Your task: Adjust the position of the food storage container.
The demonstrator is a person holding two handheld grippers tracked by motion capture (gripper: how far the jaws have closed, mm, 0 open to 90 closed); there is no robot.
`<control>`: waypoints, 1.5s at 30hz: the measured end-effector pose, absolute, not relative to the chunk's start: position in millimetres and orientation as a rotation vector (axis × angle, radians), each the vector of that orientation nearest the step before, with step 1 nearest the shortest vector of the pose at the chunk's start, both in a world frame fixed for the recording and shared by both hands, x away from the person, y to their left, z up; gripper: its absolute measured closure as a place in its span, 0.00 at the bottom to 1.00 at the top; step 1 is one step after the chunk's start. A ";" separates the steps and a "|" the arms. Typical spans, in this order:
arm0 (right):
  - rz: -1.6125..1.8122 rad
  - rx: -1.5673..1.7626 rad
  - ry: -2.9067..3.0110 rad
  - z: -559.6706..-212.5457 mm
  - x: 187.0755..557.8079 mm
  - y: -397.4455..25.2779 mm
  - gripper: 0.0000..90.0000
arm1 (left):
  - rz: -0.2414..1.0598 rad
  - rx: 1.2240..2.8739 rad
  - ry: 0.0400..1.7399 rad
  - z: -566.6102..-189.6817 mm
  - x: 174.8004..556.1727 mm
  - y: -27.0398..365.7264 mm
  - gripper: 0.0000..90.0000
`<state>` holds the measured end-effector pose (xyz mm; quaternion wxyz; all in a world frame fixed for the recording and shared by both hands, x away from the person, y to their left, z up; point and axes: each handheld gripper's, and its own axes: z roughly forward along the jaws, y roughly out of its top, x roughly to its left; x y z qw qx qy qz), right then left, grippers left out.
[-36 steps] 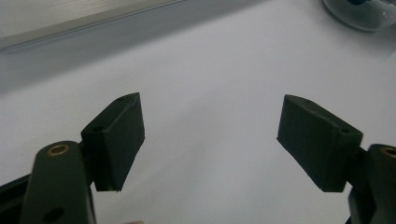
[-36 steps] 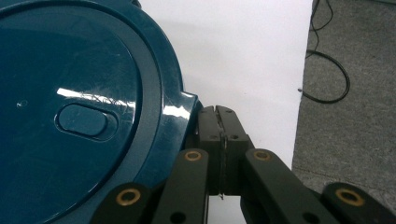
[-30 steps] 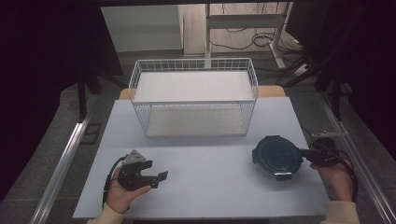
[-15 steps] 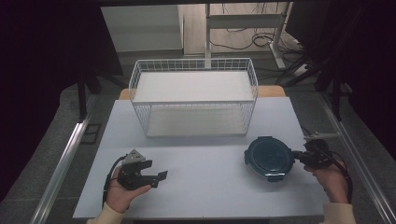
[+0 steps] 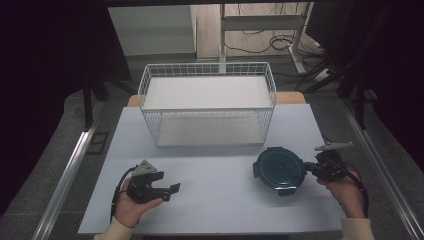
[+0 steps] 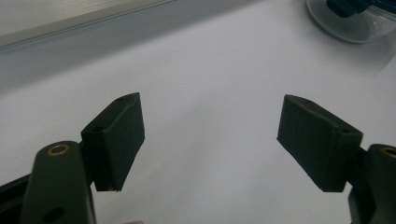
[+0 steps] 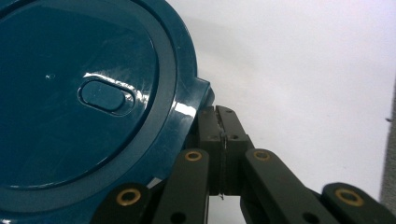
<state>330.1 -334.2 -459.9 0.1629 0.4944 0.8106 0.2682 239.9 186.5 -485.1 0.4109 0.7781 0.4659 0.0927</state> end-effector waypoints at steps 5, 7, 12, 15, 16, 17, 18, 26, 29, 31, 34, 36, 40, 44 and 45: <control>0.789 1.397 2.339 -460.7 328.4 -326.5 1.00 | 0.235 1.959 1.173 -484.8 239.9 186.3 0.25; 0.788 1.391 2.349 -460.6 327.5 -322.9 1.00 | 0.235 1.959 1.172 -484.7 239.9 186.1 0.25; 0.796 1.371 2.375 -461.1 326.2 -314.1 1.00 | 0.235 1.963 1.172 -484.7 239.9 185.9 0.25; 0.802 1.363 2.388 -461.2 325.3 -310.2 1.00 | 0.235 1.962 1.172 -484.2 239.7 186.0 0.25; 0.803 1.359 2.389 -461.4 324.8 -308.4 1.00 | 0.236 1.962 1.172 -484.2 239.7 186.0 0.25; 0.803 1.359 2.389 -461.4 324.8 -308.4 1.00 | 0.236 1.962 1.172 -484.2 239.7 186.0 0.25; 0.801 1.351 2.390 -461.6 324.0 -305.7 1.00 | 0.235 1.963 1.172 -484.3 239.8 185.8 0.25; 0.813 1.326 2.416 -462.4 320.1 -293.5 1.00 | 0.233 1.964 1.172 -484.4 240.0 185.3 0.25; 0.811 1.313 2.424 -462.5 318.6 -287.5 1.00 | 0.233 1.963 1.172 -484.5 240.1 185.1 0.25; 0.818 1.305 2.433 -462.9 318.0 -284.5 1.00 | 0.232 1.964 1.173 -484.6 240.3 185.1 0.25; 0.830 1.299 2.442 -463.3 317.0 -279.4 1.00 | 0.233 1.964 1.172 -484.6 240.3 185.2 0.25; 0.830 1.290 2.450 -463.2 316.1 -275.9 1.00 | 0.233 1.963 1.172 -484.4 240.3 185.2 0.25; 0.840 1.279 2.464 -463.8 314.1 -268.0 1.00 | 0.233 1.963 1.172 -484.5 240.4 185.0 0.25; 0.848 1.258 2.478 -464.2 312.4 -259.9 1.00 | 0.232 1.963 1.175 -485.3 240.9 185.4 0.25; 0.849 1.260 2.479 -464.3 311.8 -257.7 1.00 | 0.232 1.964 1.175 -485.3 241.2 185.7 0.25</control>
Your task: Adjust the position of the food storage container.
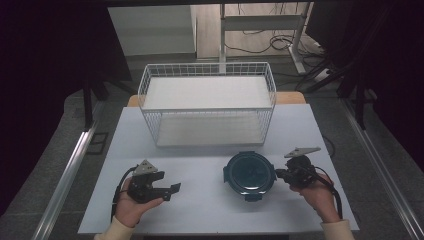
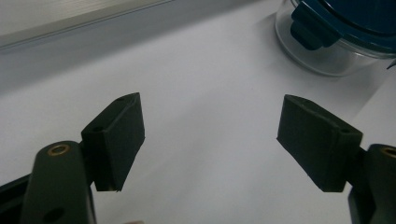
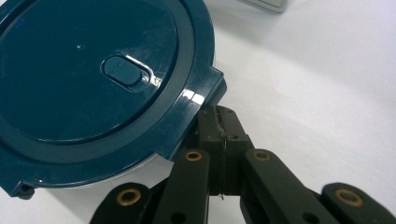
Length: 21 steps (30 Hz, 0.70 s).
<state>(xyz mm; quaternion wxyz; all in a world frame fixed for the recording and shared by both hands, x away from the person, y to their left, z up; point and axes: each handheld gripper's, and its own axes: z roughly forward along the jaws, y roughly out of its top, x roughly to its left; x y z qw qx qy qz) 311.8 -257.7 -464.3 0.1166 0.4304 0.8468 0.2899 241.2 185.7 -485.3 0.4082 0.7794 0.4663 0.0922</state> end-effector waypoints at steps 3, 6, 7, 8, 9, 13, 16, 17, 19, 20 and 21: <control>0.863 1.253 2.489 -464.9 310.9 -253.6 1.00 | 0.232 1.962 1.174 -485.1 241.4 185.8 0.25; 0.882 1.252 2.498 -465.5 310.0 -249.6 1.00 | 0.232 1.962 1.177 -485.8 242.1 185.2 0.25; 0.888 1.247 2.499 -465.9 309.7 -248.0 1.00 | 0.231 1.962 1.178 -486.0 242.3 185.0 0.25; 0.891 1.242 2.497 -466.5 309.3 -246.2 1.00 | 0.230 1.962 1.177 -486.1 242.4 184.8 0.25; 0.894 1.239 2.499 -466.6 308.8 -244.3 1.00 | 0.230 1.961 1.177 -486.0 242.4 184.7 0.25; 0.911 1.229 2.511 -467.3 306.7 -236.5 1.00 | 0.231 1.959 1.178 -485.2 242.3 185.5 0.25; 0.925 1.218 2.520 -468.0 304.6 -230.4 1.00 | 0.231 1.958 1.178 -485.1 242.5 186.0 0.25; 0.926 1.209 2.518 -468.3 304.1 -228.2 1.00 | 0.231 1.958 1.178 -485.1 242.7 186.1 0.25; 0.927 1.198 2.519 -468.8 303.1 -224.2 1.00 | 0.231 1.959 1.179 -485.3 243.1 186.2 0.25; 0.927 1.198 2.519 -468.8 303.1 -224.2 1.00 | 0.231 1.959 1.179 -485.3 243.1 186.2 0.25; 0.930 1.191 2.520 -469.3 302.5 -221.1 1.00 | 0.231 1.960 1.179 -485.4 243.2 186.3 0.25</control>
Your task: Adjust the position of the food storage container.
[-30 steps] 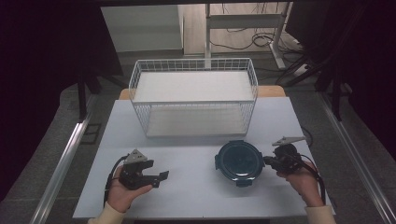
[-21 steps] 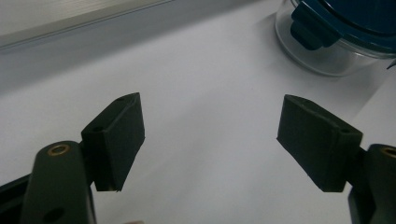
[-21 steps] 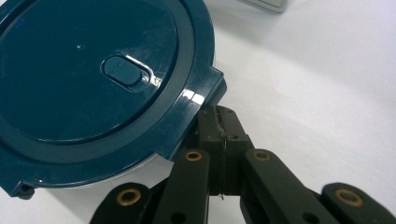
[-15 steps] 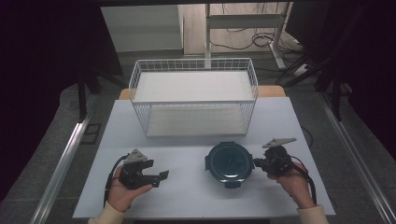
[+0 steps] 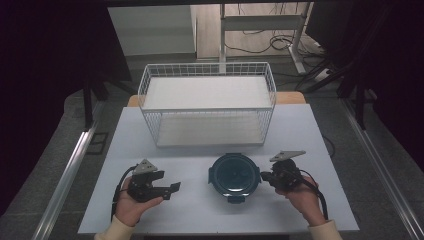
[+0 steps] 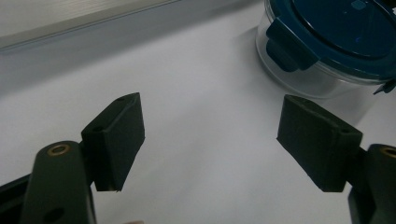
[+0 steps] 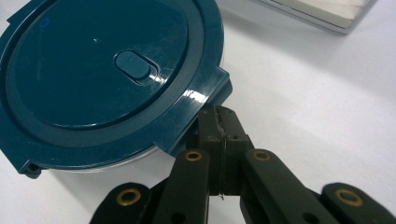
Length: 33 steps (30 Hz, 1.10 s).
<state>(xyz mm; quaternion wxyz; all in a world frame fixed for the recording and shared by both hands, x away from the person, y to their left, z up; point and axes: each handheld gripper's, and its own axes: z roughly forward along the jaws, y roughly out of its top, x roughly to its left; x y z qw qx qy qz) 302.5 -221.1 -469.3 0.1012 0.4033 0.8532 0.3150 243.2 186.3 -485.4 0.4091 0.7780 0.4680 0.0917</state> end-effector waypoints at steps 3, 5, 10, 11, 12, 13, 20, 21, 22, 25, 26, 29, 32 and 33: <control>0.941 1.187 2.525 -469.9 301.6 -217.0 1.00 | 0.232 1.957 1.178 -485.4 243.4 186.3 0.25; 0.944 1.180 2.528 -470.2 301.4 -214.6 1.00 | 0.230 1.959 1.179 -485.4 243.5 186.2 0.25; 0.958 1.166 2.539 -471.0 300.0 -206.6 1.00 | 0.230 1.960 1.179 -485.9 243.9 185.7 0.25; 0.958 1.163 2.539 -471.2 299.5 -204.8 1.00 | 0.229 1.960 1.179 -485.9 244.0 185.5 0.25; 0.965 1.155 2.538 -471.8 299.2 -203.0 1.00 | 0.230 1.958 1.179 -486.0 244.0 185.3 0.25; 0.970 1.153 2.541 -472.0 298.7 -201.5 1.00 | 0.230 1.959 1.178 -486.0 244.0 185.1 0.25; 1.008 1.137 2.548 -474.4 297.7 -194.3 1.00 | 0.229 1.962 1.179 -486.6 244.4 185.5 0.25; 1.013 1.134 2.552 -474.6 297.5 -194.1 1.00 | 0.228 1.964 1.180 -486.3 244.3 185.8 0.25; 1.019 1.132 2.553 -474.8 297.5 -194.3 1.00 | 0.229 1.964 1.179 -486.2 244.3 186.0 0.25; 1.041 1.117 2.565 -475.9 299.2 -197.0 1.00 | 0.234 1.957 1.178 -485.4 243.7 186.8 0.25; 1.047 1.128 2.565 -476.4 299.4 -197.9 1.00 | 0.234 1.959 1.178 -484.9 243.5 187.4 0.25; 1.070 1.155 2.537 -475.6 299.4 -204.6 1.00 | 0.237 1.952 1.180 -484.6 243.6 188.4 0.25; 1.128 1.208 2.492 -473.6 298.2 -215.8 1.00 | 0.241 1.949 1.183 -484.2 244.2 190.3 0.25; 1.128 1.208 2.492 -473.6 298.2 -215.8 1.00 | 0.241 1.949 1.183 -484.2 244.2 190.3 0.25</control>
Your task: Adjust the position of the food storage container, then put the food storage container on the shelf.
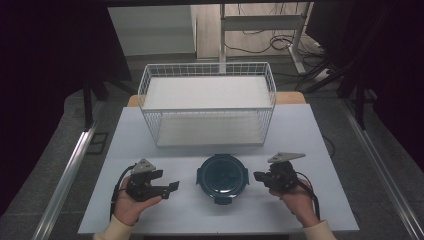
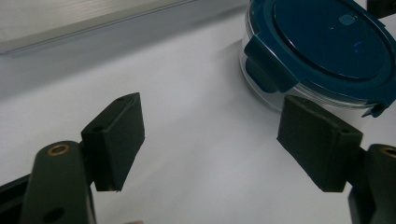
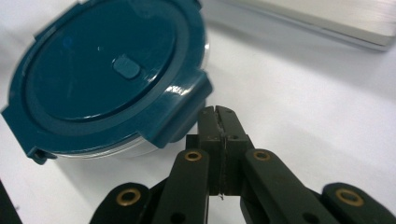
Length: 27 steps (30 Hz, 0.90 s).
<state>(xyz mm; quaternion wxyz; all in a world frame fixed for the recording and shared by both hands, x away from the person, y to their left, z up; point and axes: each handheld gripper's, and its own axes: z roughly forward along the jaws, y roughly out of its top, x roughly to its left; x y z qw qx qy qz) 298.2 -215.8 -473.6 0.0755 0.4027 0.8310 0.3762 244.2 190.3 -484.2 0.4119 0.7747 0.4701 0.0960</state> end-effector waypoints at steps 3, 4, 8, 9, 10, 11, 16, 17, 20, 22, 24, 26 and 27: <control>1.220 1.231 2.459 -472.2 294.1 -226.8 0.66 | 0.247 1.946 1.188 -483.8 244.1 190.4 0.24; 1.220 1.231 2.459 -472.2 294.1 -226.8 0.66 | 0.247 1.946 1.188 -483.8 244.1 190.4 0.24; 1.272 1.271 2.423 -470.4 294.0 -227.4 0.36 | 0.244 1.939 1.187 -482.3 243.9 189.2 0.23; 1.276 1.276 2.421 -470.1 294.0 -226.7 0.34 | 0.244 1.939 1.187 -481.9 243.9 189.2 0.23; 1.281 1.281 2.425 -470.1 294.1 -226.0 0.32 | 0.245 1.937 1.187 -481.8 243.9 189.1 0.23; 1.298 1.284 2.430 -470.5 294.2 -225.4 0.30 | 0.243 1.938 1.188 -481.6 243.9 189.1 0.23; 1.315 1.289 2.440 -471.7 293.6 -222.7 0.25 | 0.238 1.928 1.186 -479.7 242.5 188.0 0.23; 1.318 1.293 2.438 -471.4 293.5 -222.1 0.24 | 0.234 1.925 1.183 -478.8 242.4 187.5 0.23; 1.319 1.294 2.436 -470.3 293.2 -219.1 0.23 | 0.220 1.908 1.176 -475.7 242.1 184.4 0.23; 1.321 1.303 2.444 -470.8 293.6 -216.0 0.21 | 0.218 1.890 1.180 -474.2 242.1 182.3 0.23; 1.310 1.297 2.453 -471.3 294.4 -214.0 0.21 | 0.217 1.880 1.184 -473.4 242.2 181.4 0.22; 1.285 1.293 2.470 -470.3 296.9 -208.6 0.18 | 0.208 1.868 1.188 -471.4 244.0 179.9 0.22; 1.284 1.294 2.468 -469.6 297.7 -207.2 0.17 | 0.199 1.862 1.192 -469.9 247.1 177.5 0.22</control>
